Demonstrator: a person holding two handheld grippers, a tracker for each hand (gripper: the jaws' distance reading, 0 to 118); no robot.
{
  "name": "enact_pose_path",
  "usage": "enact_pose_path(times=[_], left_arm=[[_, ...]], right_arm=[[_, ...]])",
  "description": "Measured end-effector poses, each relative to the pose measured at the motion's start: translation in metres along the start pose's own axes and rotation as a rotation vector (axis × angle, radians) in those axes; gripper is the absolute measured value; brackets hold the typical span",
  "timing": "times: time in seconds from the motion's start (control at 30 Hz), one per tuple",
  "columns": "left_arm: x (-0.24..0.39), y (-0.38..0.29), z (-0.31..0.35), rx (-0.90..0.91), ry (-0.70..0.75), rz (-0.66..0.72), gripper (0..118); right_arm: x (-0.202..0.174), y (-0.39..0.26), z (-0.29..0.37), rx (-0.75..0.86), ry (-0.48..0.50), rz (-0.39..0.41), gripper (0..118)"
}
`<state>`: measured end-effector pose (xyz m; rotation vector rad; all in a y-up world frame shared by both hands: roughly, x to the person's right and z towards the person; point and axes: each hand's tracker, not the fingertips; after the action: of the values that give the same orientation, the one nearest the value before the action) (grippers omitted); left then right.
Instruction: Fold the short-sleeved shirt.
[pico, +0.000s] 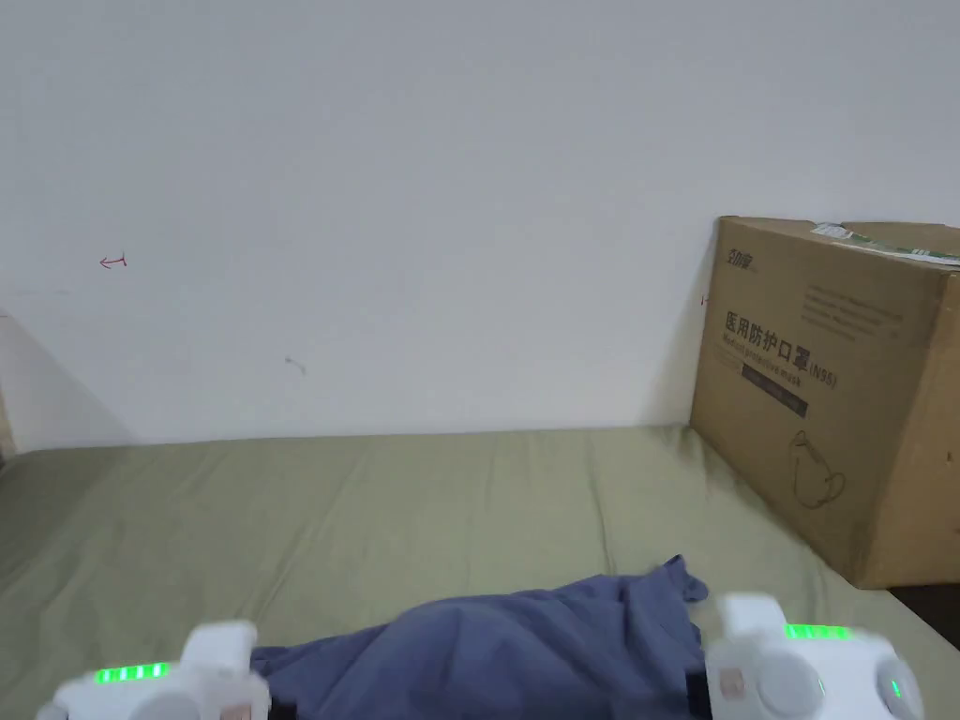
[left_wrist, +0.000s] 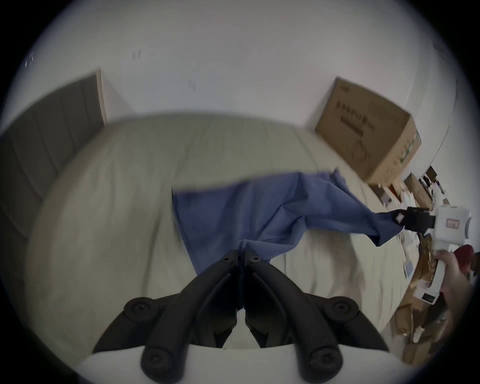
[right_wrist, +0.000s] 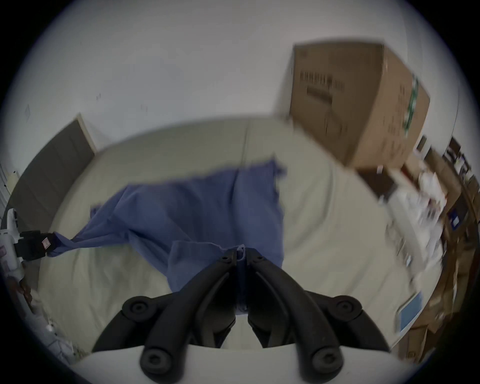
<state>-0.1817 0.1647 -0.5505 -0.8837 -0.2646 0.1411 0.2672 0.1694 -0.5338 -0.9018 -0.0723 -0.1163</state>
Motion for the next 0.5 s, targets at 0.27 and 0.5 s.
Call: enact_pose_path(times=[0.27, 0.5], left_arm=[[-0.014, -0.132, 0.090, -0.012, -0.023, -0.090, 3], [-0.009, -0.165, 0.166, -0.054, 0.029, -0.157, 3]], right_arm=[[0.036, -0.157, 0.098, 0.029, 0.023, -0.015, 5], [0.040, -0.180, 0.176, -0.002, 0.093, -0.114, 5]])
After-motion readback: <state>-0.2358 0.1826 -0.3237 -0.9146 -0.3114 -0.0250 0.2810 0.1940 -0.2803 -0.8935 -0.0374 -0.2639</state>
